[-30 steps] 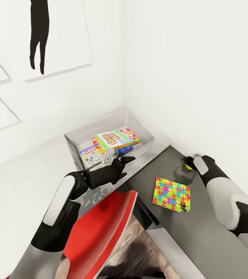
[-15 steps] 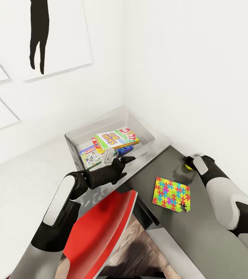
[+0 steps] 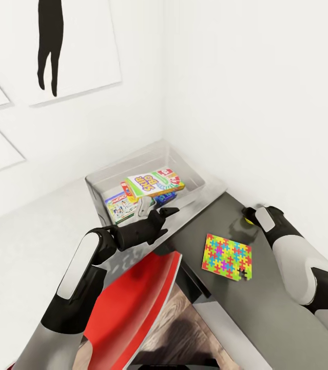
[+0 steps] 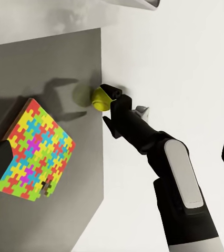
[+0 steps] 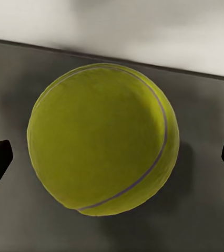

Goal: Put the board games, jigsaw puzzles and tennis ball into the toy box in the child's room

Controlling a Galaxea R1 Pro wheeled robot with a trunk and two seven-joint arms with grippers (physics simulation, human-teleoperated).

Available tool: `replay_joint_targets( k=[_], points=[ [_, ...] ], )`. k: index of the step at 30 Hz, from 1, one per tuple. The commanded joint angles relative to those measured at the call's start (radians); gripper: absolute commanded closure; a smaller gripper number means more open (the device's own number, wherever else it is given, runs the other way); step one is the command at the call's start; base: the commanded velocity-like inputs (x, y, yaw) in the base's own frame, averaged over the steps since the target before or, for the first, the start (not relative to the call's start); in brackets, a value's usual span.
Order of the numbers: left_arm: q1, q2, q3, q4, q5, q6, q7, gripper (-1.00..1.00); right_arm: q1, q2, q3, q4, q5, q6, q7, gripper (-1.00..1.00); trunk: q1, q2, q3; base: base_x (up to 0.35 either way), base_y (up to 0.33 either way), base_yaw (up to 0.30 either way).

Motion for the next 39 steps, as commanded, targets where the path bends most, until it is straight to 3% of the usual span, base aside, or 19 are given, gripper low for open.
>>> replay_joint_targets(
  k=[1, 34, 35, 39],
  points=[
    [-0.001, 0.0, 0.001, -0.001, 0.01, 0.0, 0.01, -1.0, 0.0, 0.0, 0.0, -0.002, -0.01, 0.003, -0.006, -1.0, 0.001, -0.002, -0.002, 0.0, 0.0, 0.0],
    [-0.002, -0.002, -0.001, -0.001, 0.01, 0.0, 0.009, -1.0, 0.001, 0.0, 0.0, -0.002, -0.01, 0.0, 0.044, -1.0, 0.001, -0.002, -0.004, 0.0, 0.0, 0.0],
    [-0.002, -0.002, -0.001, -0.001, 0.01, 0.0, 0.009, -1.0, 0.001, 0.0, 0.0, -0.002, -0.01, 0.0, 0.045, 1.0, 0.001, -0.002, -0.004, 0.0, 0.0, 0.0],
    [-0.002, -0.002, -0.007, -0.001, 0.01, 0.0, 0.009, -1.0, 0.001, 0.0, 0.0, -0.002, -0.01, -0.001, 0.046, 1.0, 0.001, -0.002, -0.004, 0.0, 0.0, 0.0]
  ],
)
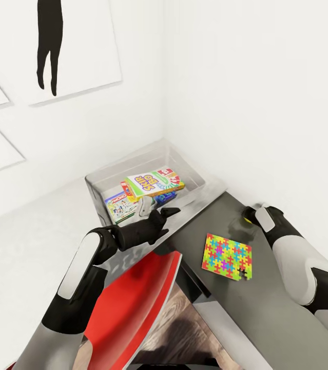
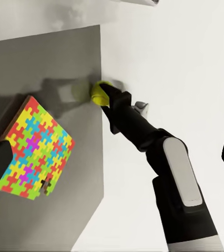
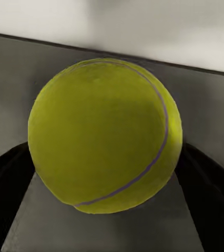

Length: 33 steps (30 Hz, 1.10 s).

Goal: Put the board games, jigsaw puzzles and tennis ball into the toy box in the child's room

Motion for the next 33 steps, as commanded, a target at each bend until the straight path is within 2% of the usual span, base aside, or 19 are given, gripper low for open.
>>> replay_joint_targets(
  k=[1, 10, 26, 33],
  points=[
    [-0.001, 0.0, -0.003, -0.001, 0.01, 0.0, 0.01, -1.0, 0.0, 0.0, -0.001, -0.002, -0.012, 0.003, -0.007, 1.0, 0.001, -0.002, -0.001, 0.0, 0.0, 0.0],
    [-0.001, -0.001, -0.017, -0.001, 0.01, 0.0, 0.01, -1.0, 0.0, -0.003, 0.006, -0.002, -0.012, 0.003, -0.006, 1.0, 0.001, -0.002, -0.001, 0.0, 0.0, 0.0],
    [-0.001, -0.001, -0.02, -0.001, 0.01, 0.0, 0.01, -1.0, 0.001, -0.004, 0.008, -0.006, -0.012, 0.003, -0.003, 1.0, 0.001, -0.002, -0.001, 0.0, 0.0, 0.0],
    [0.002, 0.002, -0.019, -0.001, 0.01, -0.001, 0.01, -1.0, 0.016, -0.001, 0.011, -0.098, -0.013, 0.012, -0.001, 1.0, 0.001, -0.002, -0.001, 0.0, 0.0, 0.0]
  ],
)
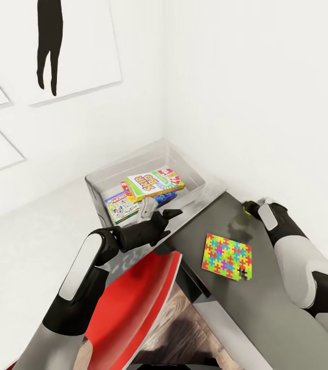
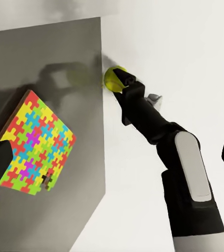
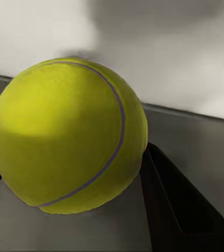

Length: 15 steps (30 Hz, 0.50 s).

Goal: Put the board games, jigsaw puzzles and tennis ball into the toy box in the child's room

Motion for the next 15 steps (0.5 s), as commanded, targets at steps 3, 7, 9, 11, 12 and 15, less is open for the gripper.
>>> replay_joint_targets(
  k=[3, 7, 9, 11, 12, 15],
  points=[
    [0.001, 0.0, 0.001, -0.001, 0.01, 0.0, 0.007, -1.0, 0.014, 0.001, 0.002, -0.041, -0.015, 0.01, -0.008, 1.0, 0.001, -0.002, -0.001, 0.0, 0.0, 0.0],
    [0.003, 0.002, 0.001, -0.001, 0.01, 0.0, -0.011, -1.0, 0.045, 0.001, 0.007, -0.105, -0.015, 0.036, -0.007, 1.0, 0.001, -0.002, -0.001, 0.0, 0.0, 0.0],
    [0.004, 0.003, 0.001, -0.001, 0.01, 0.0, -0.016, -1.0, 0.05, 0.001, 0.008, -0.12, -0.015, 0.044, -0.007, 1.0, 0.001, -0.002, -0.001, 0.0, 0.0, 0.0],
    [0.006, 0.004, 0.001, -0.001, 0.01, 0.0, -0.024, -1.0, 0.059, 0.002, 0.008, -0.151, -0.015, 0.066, -0.006, 1.0, 0.001, -0.002, -0.001, 0.0, 0.0, 0.0],
    [0.006, 0.005, 0.001, -0.001, 0.01, 0.0, -0.027, -1.0, 0.063, 0.002, 0.008, -0.168, -0.016, 0.081, -0.005, 1.0, 0.001, -0.002, -0.001, 0.0, 0.0, 0.0],
    [0.007, 0.006, 0.001, -0.001, 0.01, 0.0, -0.031, -1.0, 0.077, 0.004, 0.009, -0.211, -0.016, 0.121, -0.002, 1.0, 0.001, -0.002, -0.001, 0.0, 0.0, 0.0]
  ],
)
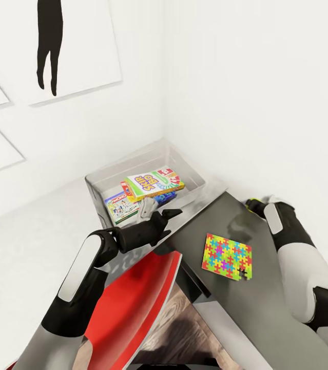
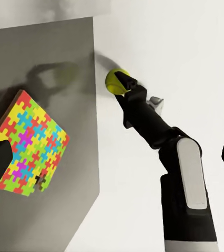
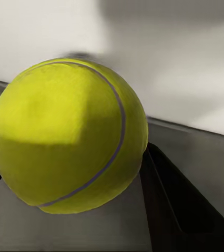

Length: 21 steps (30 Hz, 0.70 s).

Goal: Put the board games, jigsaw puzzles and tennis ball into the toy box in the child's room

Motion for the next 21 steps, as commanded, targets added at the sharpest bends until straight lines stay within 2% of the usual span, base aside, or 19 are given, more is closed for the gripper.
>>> replay_joint_targets(
  k=[1, 6, 7, 11, 12, 15, 21],
  points=[
    [0.0, 0.0, 0.001, -0.001, 0.01, 0.0, 0.009, -1.0, 0.009, 0.001, 0.001, -0.028, -0.014, 0.029, -0.006, 1.0, 0.001, -0.002, -0.001, 0.0, 0.0, 0.0],
    [0.0, 0.001, 0.002, -0.001, 0.01, 0.0, 0.005, -1.0, 0.075, 0.003, 0.001, -0.208, -0.017, 0.176, 0.039, 1.0, 0.001, -0.002, -0.001, 0.0, 0.0, 0.0],
    [0.0, 0.001, 0.002, -0.001, 0.01, 0.0, 0.005, -1.0, 0.075, 0.003, 0.001, -0.208, -0.017, 0.176, 0.039, 1.0, 0.001, -0.002, -0.001, 0.0, 0.0, 0.0],
    [0.0, 0.002, 0.002, -0.001, 0.01, 0.001, 0.004, -1.0, 0.144, 0.004, 0.001, -0.373, -0.019, 0.272, 0.084, 1.0, 0.001, -0.002, -0.001, 0.0, 0.0, 0.0],
    [0.0, 0.002, 0.002, -0.001, 0.01, 0.001, 0.004, -1.0, 0.144, 0.004, 0.001, -0.373, -0.019, 0.272, 0.084, 1.0, 0.001, -0.002, -0.001, 0.0, 0.0, 0.0],
    [0.0, 0.002, 0.002, -0.001, 0.01, 0.001, 0.004, -1.0, 0.181, 0.004, 0.0, -0.474, -0.021, 0.332, 0.1, 1.0, 0.001, -0.002, -0.001, 0.0, 0.0, 0.032],
    [0.001, 0.002, 0.002, -0.001, 0.01, 0.001, 0.003, -1.0, 0.205, 0.005, -0.002, -0.557, -0.023, 0.409, 0.111, 1.0, 0.001, -0.002, 0.004, 0.0, 0.0, 0.103]
  ],
)
